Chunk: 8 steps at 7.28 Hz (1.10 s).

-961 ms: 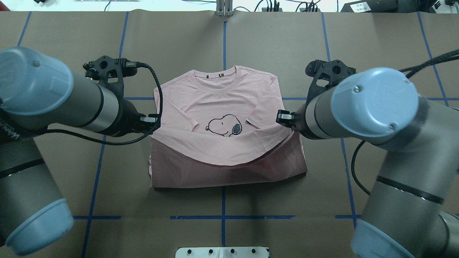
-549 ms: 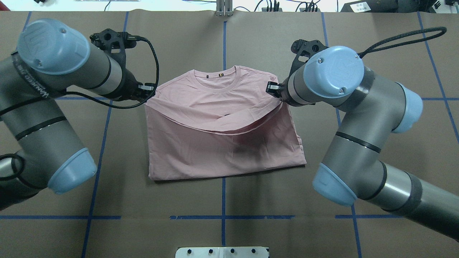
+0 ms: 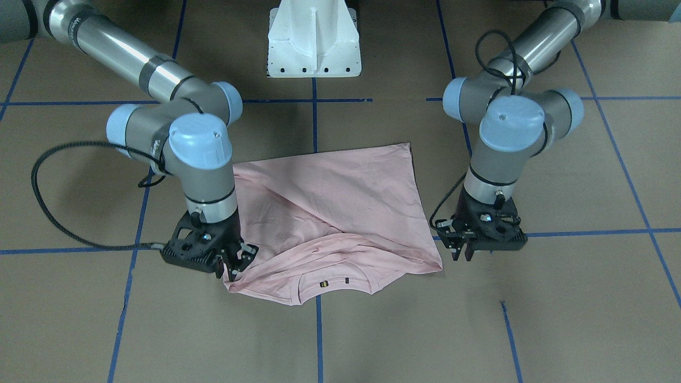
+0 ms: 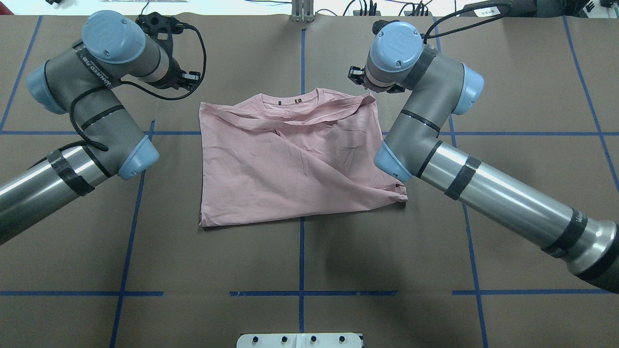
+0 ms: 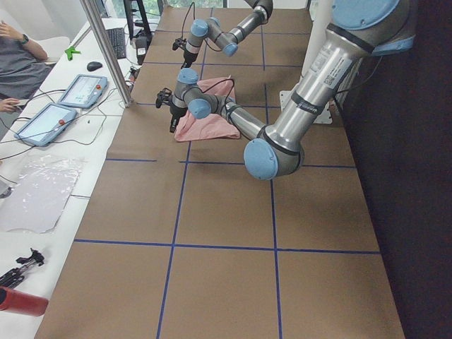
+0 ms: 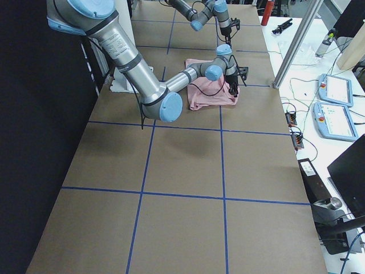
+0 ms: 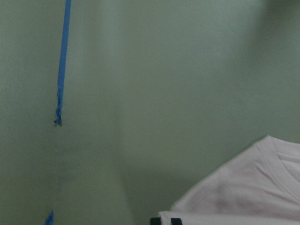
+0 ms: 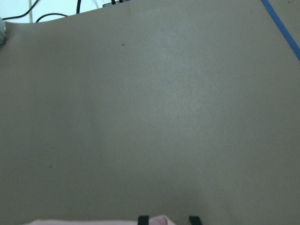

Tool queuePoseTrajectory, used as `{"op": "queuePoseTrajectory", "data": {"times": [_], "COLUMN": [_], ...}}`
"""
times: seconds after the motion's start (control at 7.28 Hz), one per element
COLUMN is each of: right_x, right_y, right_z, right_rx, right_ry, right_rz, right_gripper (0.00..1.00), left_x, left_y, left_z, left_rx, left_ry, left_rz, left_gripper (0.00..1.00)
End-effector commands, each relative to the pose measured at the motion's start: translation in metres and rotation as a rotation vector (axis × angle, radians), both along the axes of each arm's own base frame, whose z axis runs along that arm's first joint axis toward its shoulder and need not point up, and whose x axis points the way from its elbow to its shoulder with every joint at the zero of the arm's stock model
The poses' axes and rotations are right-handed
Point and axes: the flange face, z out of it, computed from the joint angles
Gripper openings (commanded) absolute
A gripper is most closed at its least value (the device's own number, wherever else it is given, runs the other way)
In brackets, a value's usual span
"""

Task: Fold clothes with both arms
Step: 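Release the hem and raise both grippers away from the shirt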

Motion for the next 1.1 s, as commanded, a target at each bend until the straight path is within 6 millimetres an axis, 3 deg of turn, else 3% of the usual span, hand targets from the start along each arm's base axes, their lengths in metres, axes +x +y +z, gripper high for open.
{"op": "queuePoseTrajectory", "data": {"times": [0.0,0.14,0.41,0.82,0.96], "right_x": [0.018,0.032,0.063,0.08,0.092], "right_y": [-0.034,-0.039,-0.028,-0.002,0.012], "right_z": [0.026,0.029,0.034,0.043,0.049], "right_rx": [0.02,0.03,0.031,0.036,0.045], "right_ry": [0.013,0.009,-0.037,-0.074,-0.08], "right_rz": [-0.052,-0.087,-0.142,-0.17,-0.17], "right_gripper": [1.0,1.0,1.0,1.0,1.0], "left_x": [-0.005,-0.008,-0.023,-0.043,-0.031], "left_y": [-0.016,-0.016,0.004,0.068,0.109], "left_z": [0.025,0.023,0.017,0.015,0.016], "left_rx": [0.067,0.102,0.144,0.119,0.081], "left_ry": [-0.016,-0.014,0.017,0.118,0.158], "left_rz": [0.01,0.028,0.032,0.103,0.115], "left_gripper": [1.0,1.0,1.0,1.0,1.0]}}
